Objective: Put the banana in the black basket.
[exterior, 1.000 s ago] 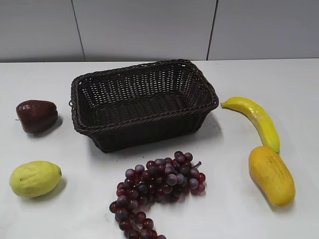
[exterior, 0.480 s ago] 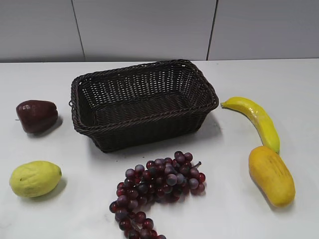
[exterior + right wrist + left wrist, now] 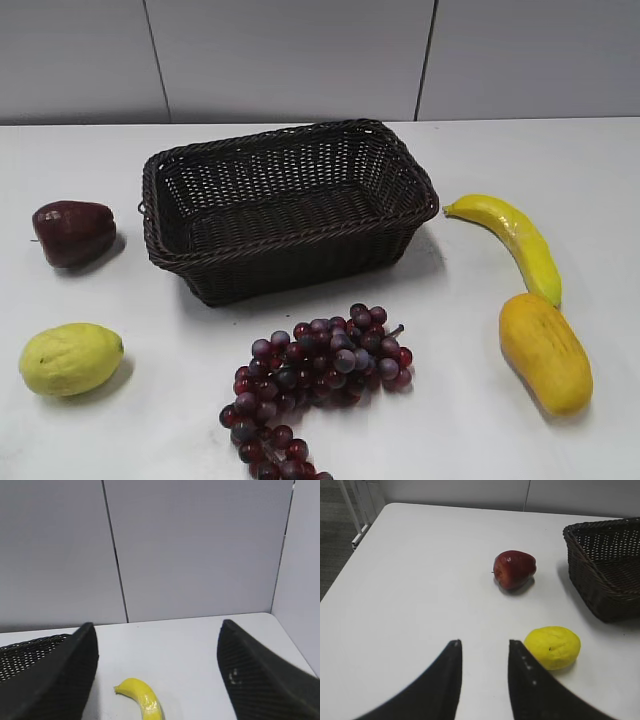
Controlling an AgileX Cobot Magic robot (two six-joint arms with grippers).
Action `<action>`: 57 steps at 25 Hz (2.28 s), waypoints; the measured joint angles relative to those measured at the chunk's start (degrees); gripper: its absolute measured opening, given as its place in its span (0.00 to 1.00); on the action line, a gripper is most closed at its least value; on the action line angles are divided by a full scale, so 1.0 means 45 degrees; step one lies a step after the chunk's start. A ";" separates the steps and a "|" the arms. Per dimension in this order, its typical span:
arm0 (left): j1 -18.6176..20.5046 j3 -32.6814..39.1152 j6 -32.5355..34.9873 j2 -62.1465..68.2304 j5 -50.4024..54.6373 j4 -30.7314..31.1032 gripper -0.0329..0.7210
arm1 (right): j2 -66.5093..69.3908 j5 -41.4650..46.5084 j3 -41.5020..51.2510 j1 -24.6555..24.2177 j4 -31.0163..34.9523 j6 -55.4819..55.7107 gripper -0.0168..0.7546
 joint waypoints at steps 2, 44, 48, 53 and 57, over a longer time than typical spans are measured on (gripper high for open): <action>0.0000 0.0000 0.0012 0.0000 0.0000 0.0000 0.35 | 0.1397 -0.1057 -0.0003 0.0000 0.0000 0.0000 0.79; 0.0000 0.0000 0.0019 0.0000 0.0000 0.0000 0.35 | 1.9082 0.4179 -0.8501 0.0875 0.0256 -0.2978 0.79; 0.0000 0.0000 0.0019 0.0000 0.0000 0.0000 0.35 | 1.9527 0.3665 -0.8541 0.0875 0.0193 -0.2978 0.79; 0.0000 0.0000 0.0022 0.0000 0.0000 0.0000 0.35 | 1.9994 0.3452 -0.8641 0.0875 0.0193 -0.2978 0.76; 0.0000 0.0000 0.0020 0.0000 0.0000 0.0000 0.35 | 2.0230 0.3418 -0.8641 0.0875 0.0288 -0.2964 0.63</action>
